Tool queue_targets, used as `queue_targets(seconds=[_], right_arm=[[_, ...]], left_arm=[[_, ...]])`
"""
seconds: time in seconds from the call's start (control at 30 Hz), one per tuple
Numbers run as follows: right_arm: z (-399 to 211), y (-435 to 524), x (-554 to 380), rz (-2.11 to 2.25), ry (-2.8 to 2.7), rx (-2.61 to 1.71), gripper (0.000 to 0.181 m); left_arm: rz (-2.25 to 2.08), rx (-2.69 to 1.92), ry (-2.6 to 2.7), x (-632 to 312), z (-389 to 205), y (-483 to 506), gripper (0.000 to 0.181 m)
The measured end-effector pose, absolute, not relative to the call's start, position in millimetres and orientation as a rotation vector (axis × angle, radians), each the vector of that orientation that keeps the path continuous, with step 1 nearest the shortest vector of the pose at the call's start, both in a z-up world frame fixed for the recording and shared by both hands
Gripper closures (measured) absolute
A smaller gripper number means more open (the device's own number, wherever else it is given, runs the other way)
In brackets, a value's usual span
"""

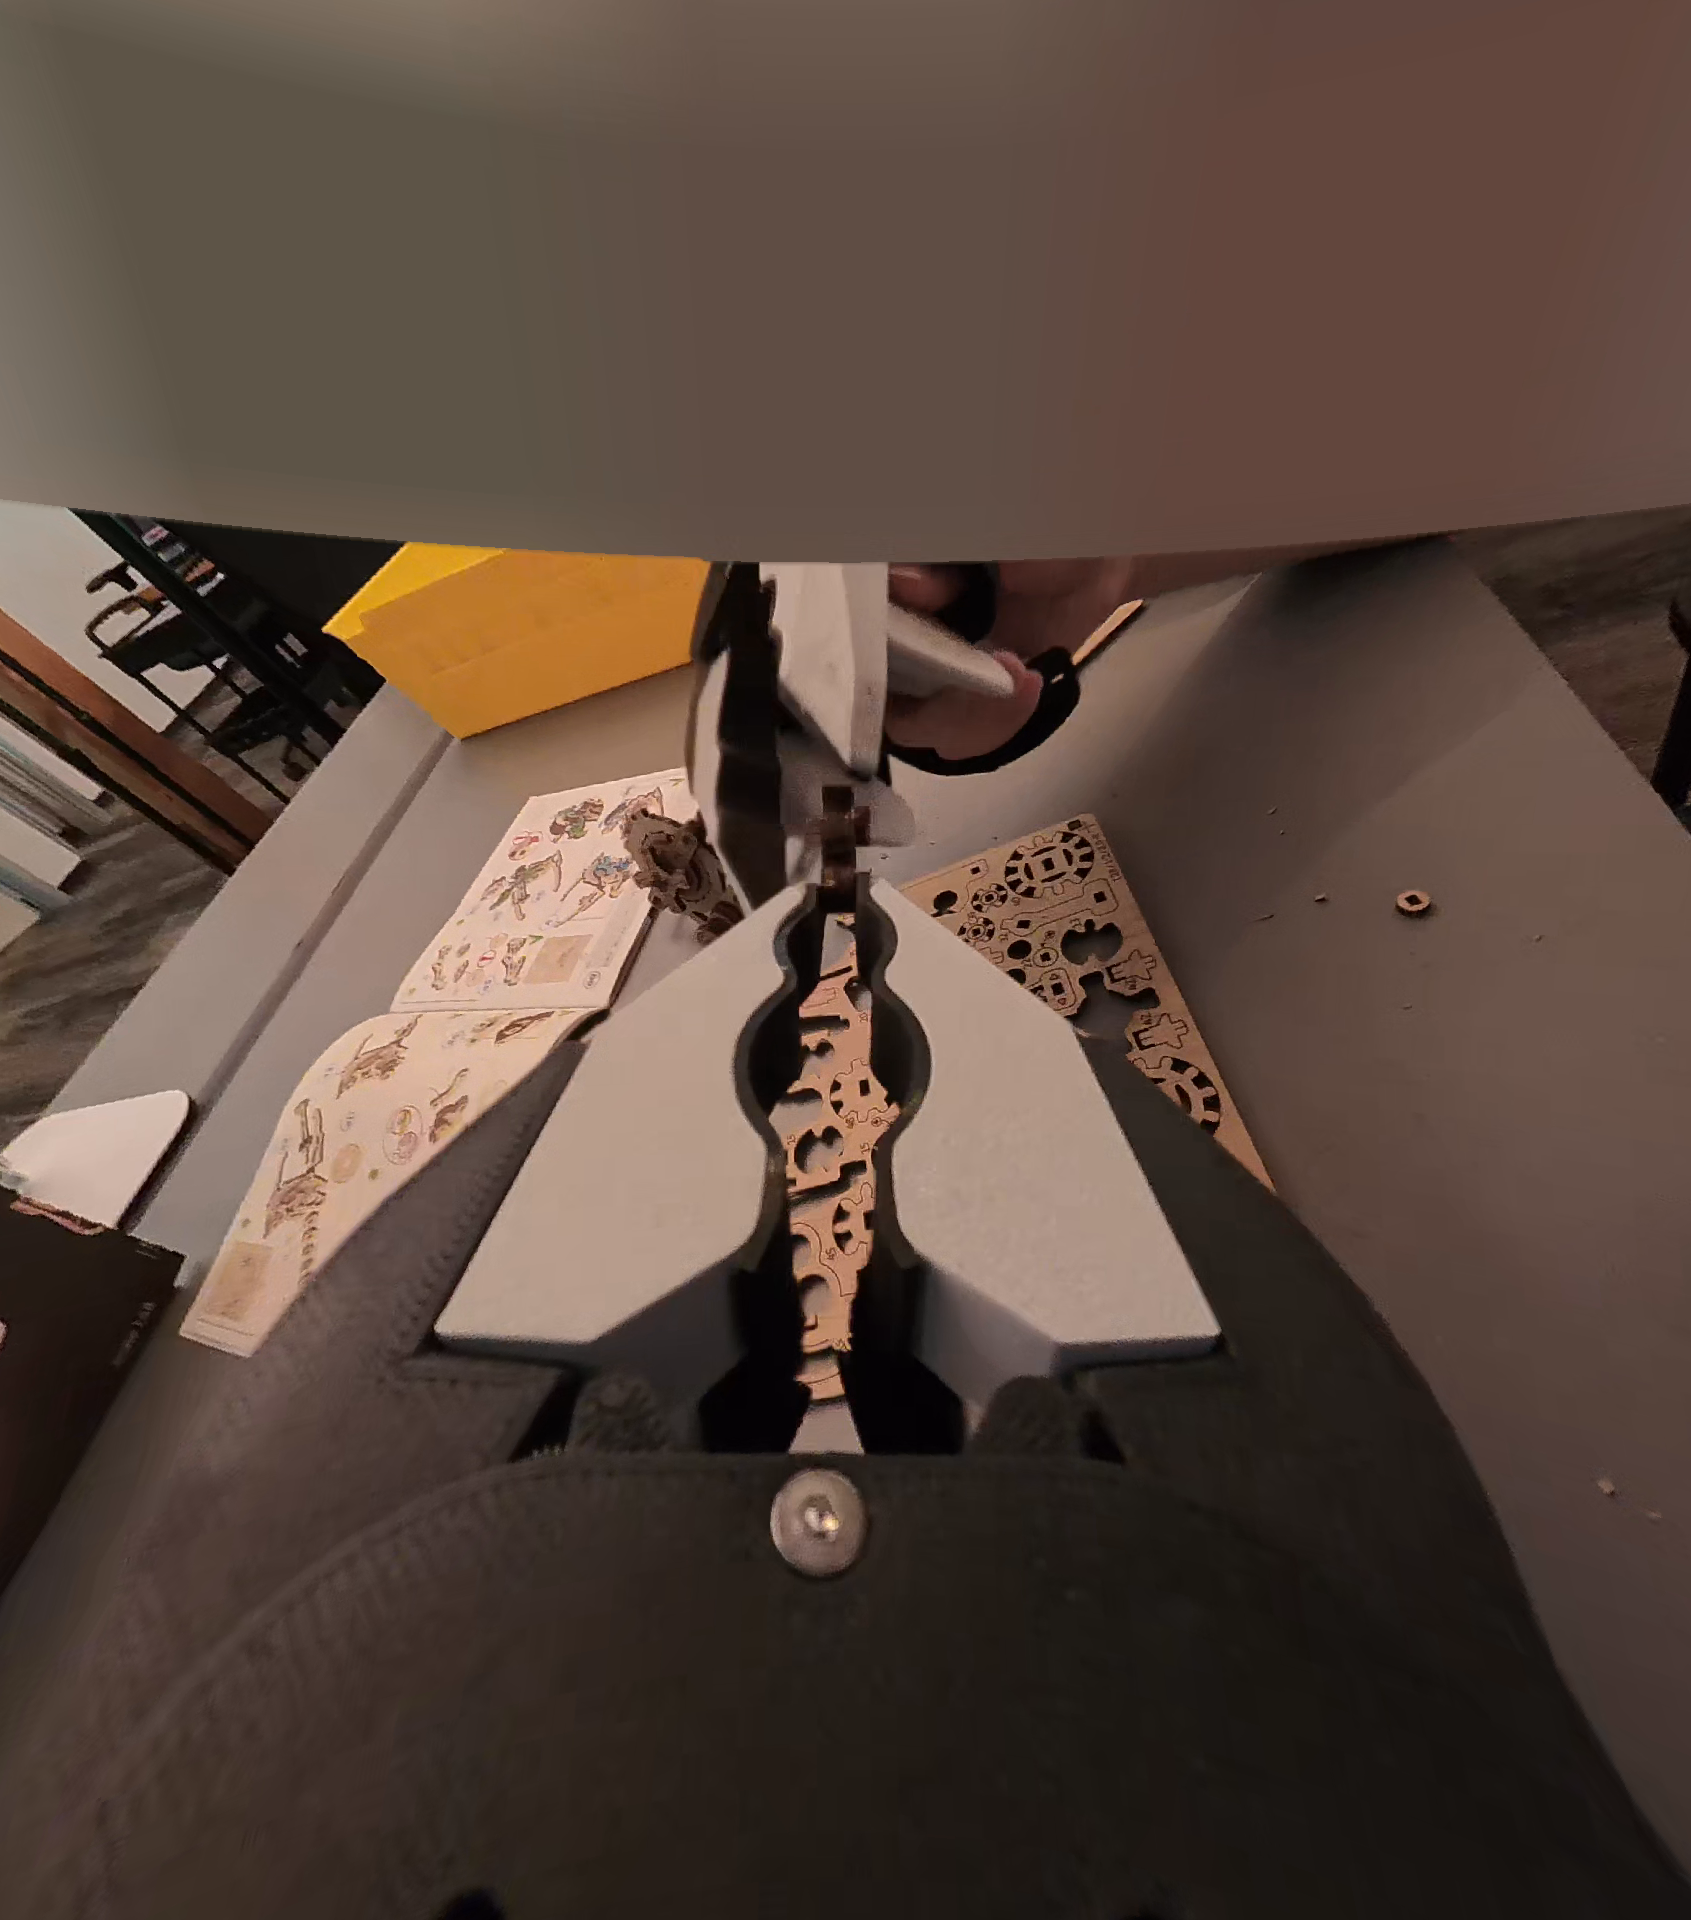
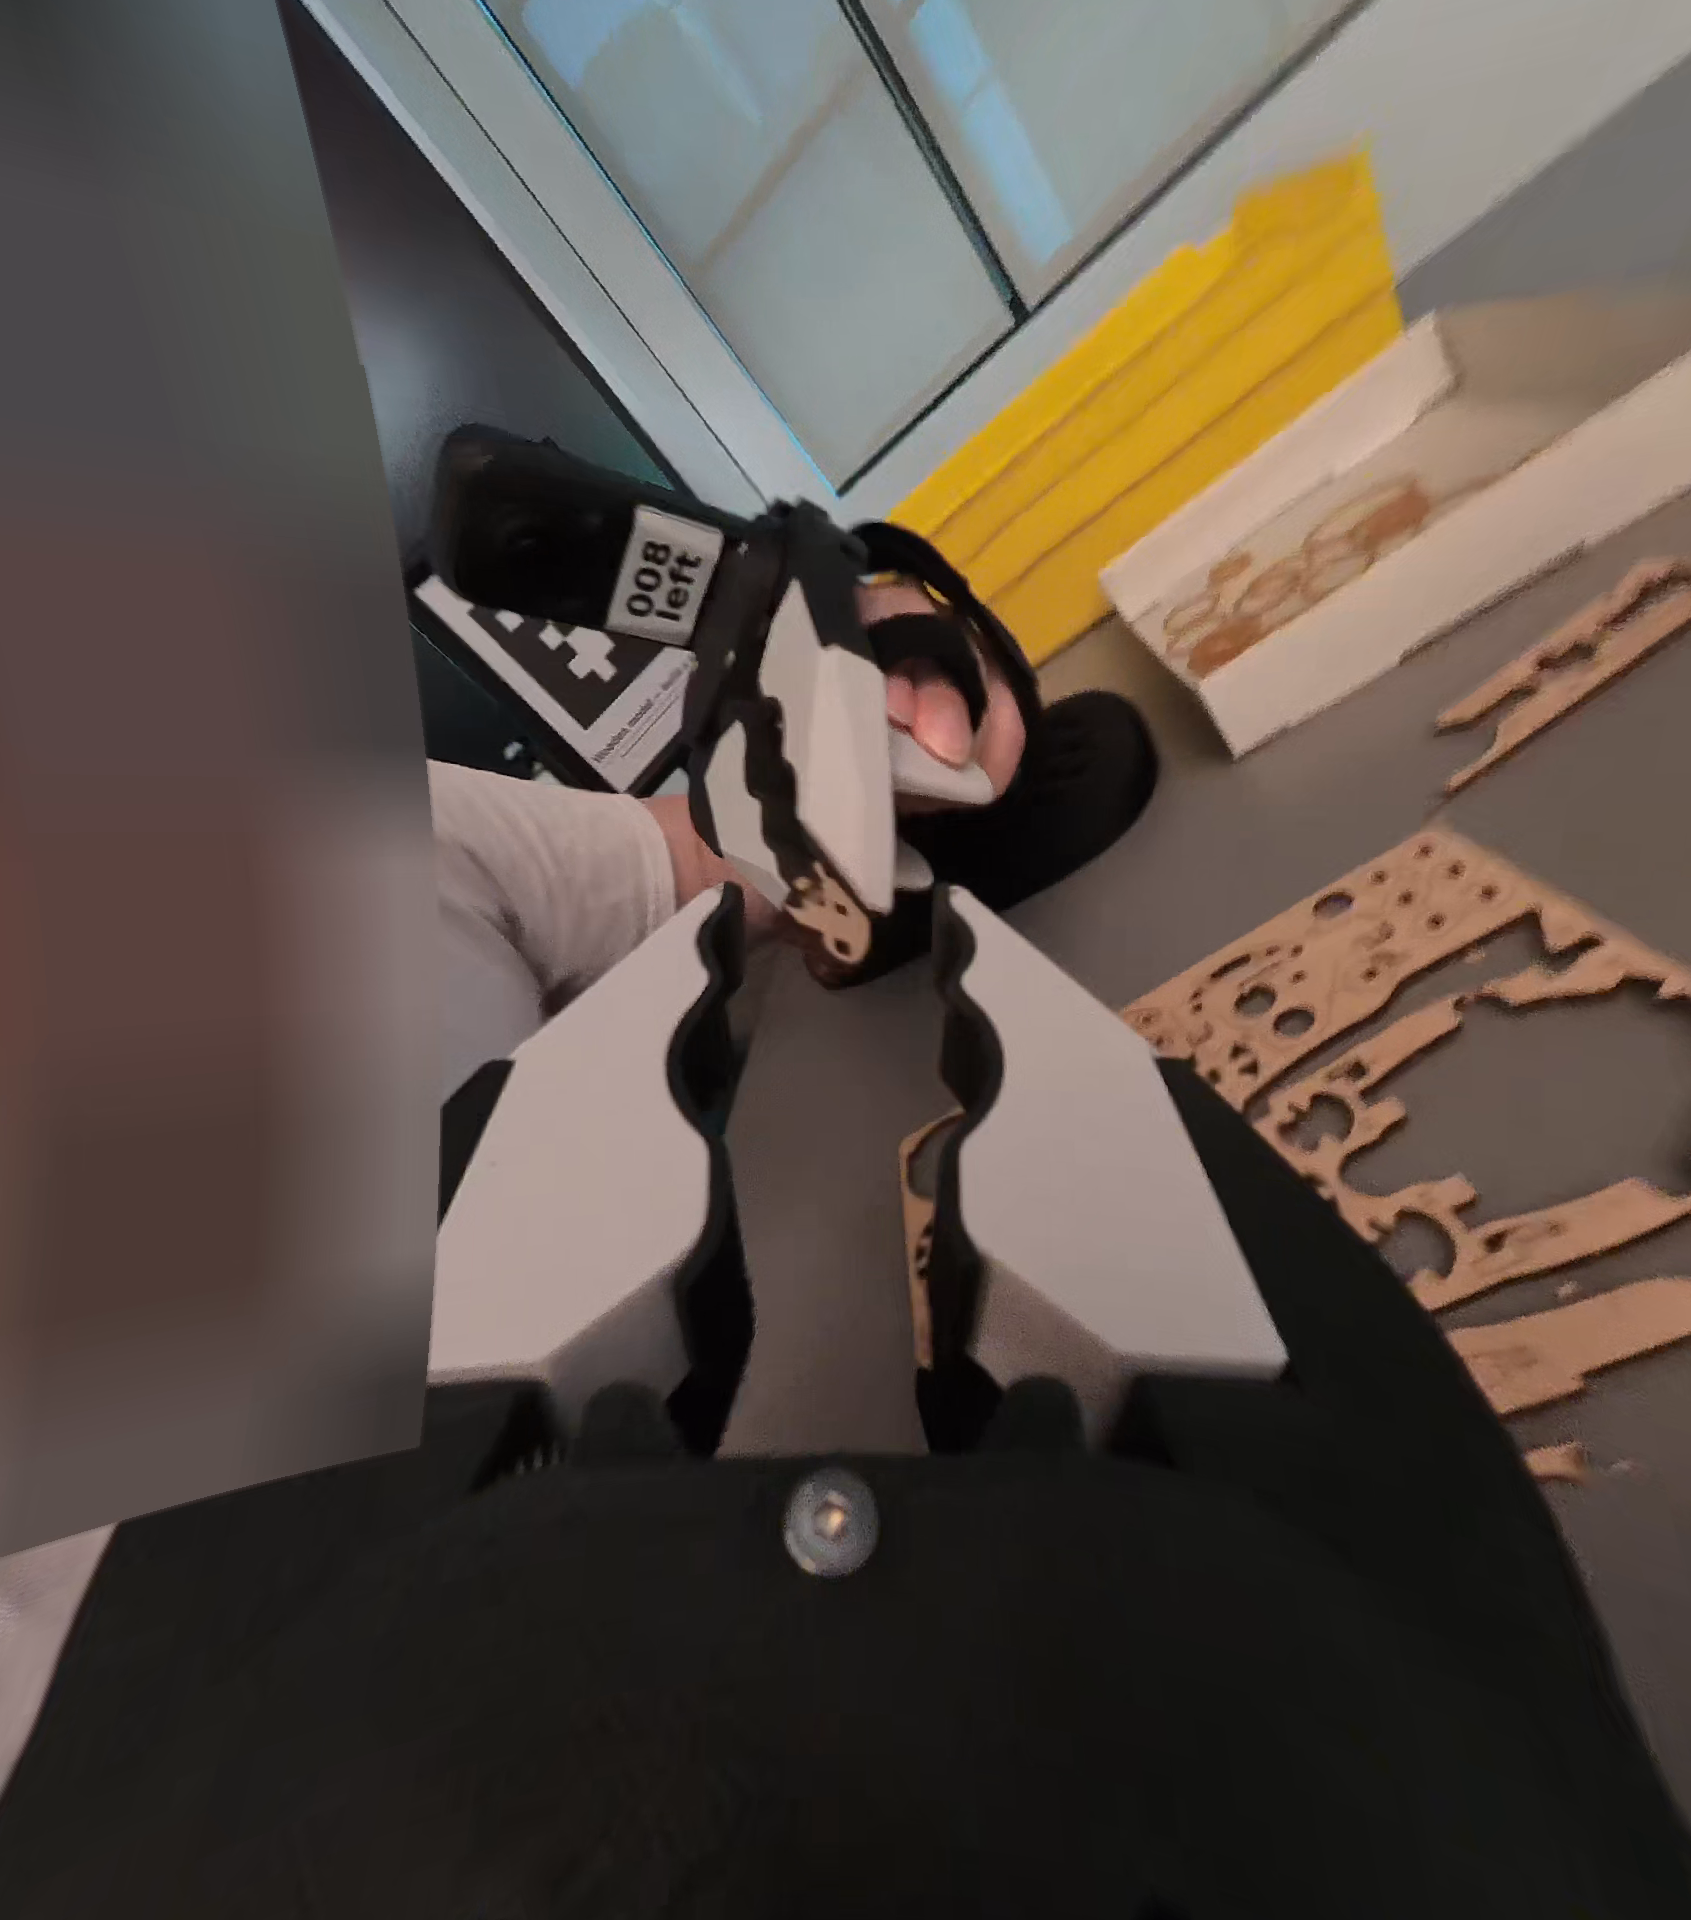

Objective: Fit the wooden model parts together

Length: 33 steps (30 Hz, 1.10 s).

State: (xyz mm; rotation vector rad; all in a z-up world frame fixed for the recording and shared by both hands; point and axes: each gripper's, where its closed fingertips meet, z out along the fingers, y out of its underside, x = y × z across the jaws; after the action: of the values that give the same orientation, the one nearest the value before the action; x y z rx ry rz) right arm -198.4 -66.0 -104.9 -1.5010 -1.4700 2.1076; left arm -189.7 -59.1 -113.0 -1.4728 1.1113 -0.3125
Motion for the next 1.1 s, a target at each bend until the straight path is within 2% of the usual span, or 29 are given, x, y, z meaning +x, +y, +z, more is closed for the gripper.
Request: queue_targets(seconds=[0.17, 0.37, 0.93, 1.0, 1.1], right_arm=[[-97.2, -62.0, -196.9, 1.767, -1.544, -1.267, 0.149], [-104.7, -63.1, -197.6, 1.47, -1.633, -1.147, 0.171], [-104.2, -57.0, -201.8, 1.479, -1.614, -1.189, 0.172], [-96.5, -52.5, -200.8, 1.461, -1.584, -1.172, 0.153], [-74.8, -30.3, -194.4, 1.479, -1.437, -1.208, 0.151]], left_arm=[[-0.421, -1.54, 1.043, -192.2, -112.8, -55.7, 0.177], [-0.51, -1.581, 1.006, -191.6, -112.9, -55.5, 0.177], [-0.589, -1.634, 0.968, -192.8, -116.5, -53.4, 0.177], [-0.611, -1.622, 0.95, -195.0, -111.8, -53.6, 0.177], [-0.629, -1.624, 0.908, -201.4, -108.2, -50.0, 0.177]])
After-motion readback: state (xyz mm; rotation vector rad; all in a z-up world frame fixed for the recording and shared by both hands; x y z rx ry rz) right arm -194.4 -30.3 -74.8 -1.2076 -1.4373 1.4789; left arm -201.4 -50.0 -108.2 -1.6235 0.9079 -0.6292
